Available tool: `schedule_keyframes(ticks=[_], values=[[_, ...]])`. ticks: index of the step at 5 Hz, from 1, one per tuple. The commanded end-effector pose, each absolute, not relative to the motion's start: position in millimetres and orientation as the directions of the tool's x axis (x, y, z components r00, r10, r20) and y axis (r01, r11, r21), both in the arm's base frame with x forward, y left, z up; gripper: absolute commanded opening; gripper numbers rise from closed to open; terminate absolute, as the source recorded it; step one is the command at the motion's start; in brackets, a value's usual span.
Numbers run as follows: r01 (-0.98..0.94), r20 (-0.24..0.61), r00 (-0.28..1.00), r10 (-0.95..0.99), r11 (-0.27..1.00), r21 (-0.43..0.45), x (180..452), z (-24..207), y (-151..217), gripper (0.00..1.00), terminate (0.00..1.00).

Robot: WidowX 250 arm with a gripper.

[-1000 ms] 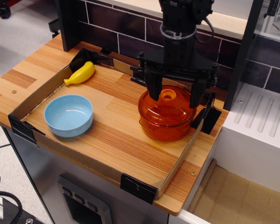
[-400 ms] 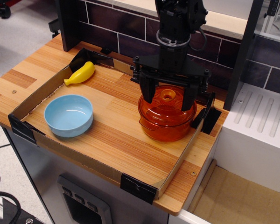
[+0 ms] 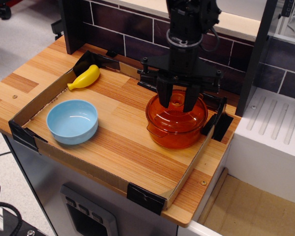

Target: Take lid off pot

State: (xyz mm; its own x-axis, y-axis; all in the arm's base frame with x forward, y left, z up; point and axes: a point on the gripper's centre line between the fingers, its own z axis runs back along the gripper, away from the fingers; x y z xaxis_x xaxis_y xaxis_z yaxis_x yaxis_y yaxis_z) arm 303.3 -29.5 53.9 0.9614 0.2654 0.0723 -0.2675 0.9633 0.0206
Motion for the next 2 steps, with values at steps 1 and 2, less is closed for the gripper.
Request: schedule_keyframes(ticks=[1,2], values=[[-0.287,0.126,0.947,0.294,0.955,-0.070,313.3,96.2,-23.7,0.00,0.00],[-0.313,0.125,0.936,0.330,0.940,-0.138,310.2,128.0,-8.4,0.00,0.00]])
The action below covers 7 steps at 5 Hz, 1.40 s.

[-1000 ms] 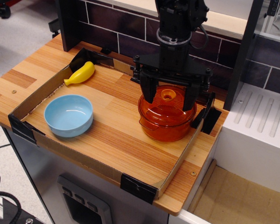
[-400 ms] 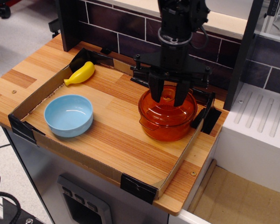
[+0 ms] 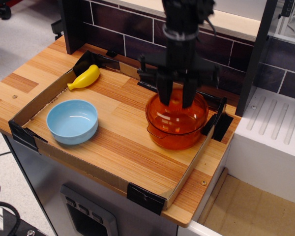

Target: Take lid off pot

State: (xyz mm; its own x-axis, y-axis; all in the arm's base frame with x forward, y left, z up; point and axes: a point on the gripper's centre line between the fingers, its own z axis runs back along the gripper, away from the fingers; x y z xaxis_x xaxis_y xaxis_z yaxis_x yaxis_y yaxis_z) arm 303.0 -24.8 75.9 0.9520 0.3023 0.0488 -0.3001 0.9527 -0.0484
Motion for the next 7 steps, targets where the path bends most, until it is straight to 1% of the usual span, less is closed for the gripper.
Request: schedule_keyframes(ticks=[1,2,3,4,5,7], values=[[-0.322,0.122,0.929,0.350,0.925,-0.203,311.5,149.9,17.1,0.00,0.00],[-0.360,0.139,0.912,0.385,0.917,-0.175,320.2,145.9,42.8,0.00,0.00],[-0.387,0.141,0.904,0.404,0.912,-0.133,326.5,128.4,57.7,0.00,0.00],[-0.378,0.142,0.910,0.388,0.921,-0.092,325.7,108.9,68.6,0.00,0.00],[-0.361,0.153,0.919,0.364,0.931,-0.044,324.0,90.0,74.6,0.00,0.00],[-0.361,0.153,0.921,0.358,0.933,-0.009,322.1,71.8,82.3,0.00,0.00]])
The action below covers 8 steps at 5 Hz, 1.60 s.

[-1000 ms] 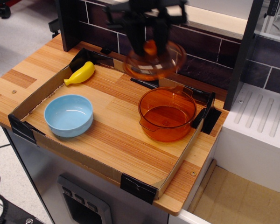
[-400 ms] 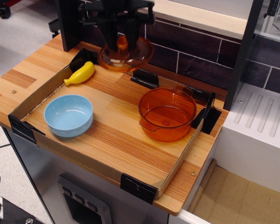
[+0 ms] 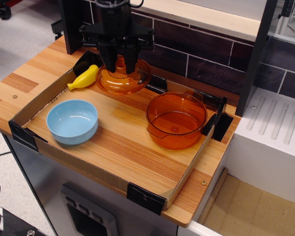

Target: Take lid off pot

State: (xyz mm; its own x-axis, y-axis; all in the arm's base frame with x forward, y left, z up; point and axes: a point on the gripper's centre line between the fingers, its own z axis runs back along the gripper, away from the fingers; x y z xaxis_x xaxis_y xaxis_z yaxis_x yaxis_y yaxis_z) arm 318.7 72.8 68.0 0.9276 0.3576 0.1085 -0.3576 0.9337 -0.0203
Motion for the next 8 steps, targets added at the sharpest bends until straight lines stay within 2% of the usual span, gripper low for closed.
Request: schedule_keyframes(ticks=[1,2,3,5,7,8], values=[[-0.364,0.154,0.922,0.357,0.931,0.020,324.0,58.9,82.3,0.00,0.00],[-0.368,0.158,0.921,0.356,0.928,0.059,326.3,42.9,81.6,0.00,0.00],[-0.362,0.146,0.926,0.347,0.927,0.093,328.9,31.8,80.4,1.00,0.00],[-0.353,0.157,0.926,0.342,0.934,0.048,329.7,50.3,77.2,1.00,0.00],[-0.318,0.138,0.939,0.314,0.948,0.011,321.4,105.3,68.9,1.00,0.00],[-0.310,0.135,0.942,0.307,0.951,-0.001,316.5,123.3,67.1,1.00,0.00]])
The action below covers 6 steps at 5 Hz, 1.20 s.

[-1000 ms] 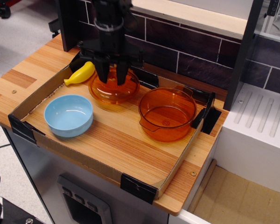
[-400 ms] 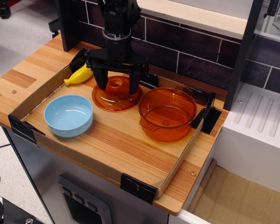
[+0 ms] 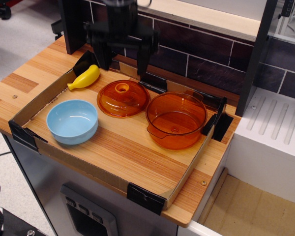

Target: Take lid off pot

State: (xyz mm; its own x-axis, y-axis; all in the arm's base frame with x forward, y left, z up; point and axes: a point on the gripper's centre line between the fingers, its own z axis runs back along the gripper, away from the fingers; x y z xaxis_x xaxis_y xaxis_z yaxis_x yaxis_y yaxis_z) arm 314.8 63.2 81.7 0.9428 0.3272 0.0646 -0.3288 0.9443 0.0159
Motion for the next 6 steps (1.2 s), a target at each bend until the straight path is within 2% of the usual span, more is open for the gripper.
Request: schedule_keyframes(ticks=[1,5,6], values=[[-0.310,0.135,0.942,0.307,0.951,-0.001,316.5,123.3,67.1,1.00,0.00],[-0.310,0.135,0.942,0.307,0.951,-0.001,316.5,123.3,67.1,1.00,0.00],[-0.310,0.135,0.942,0.307,0.951,-0.001,316.5,123.3,67.1,1.00,1.00]])
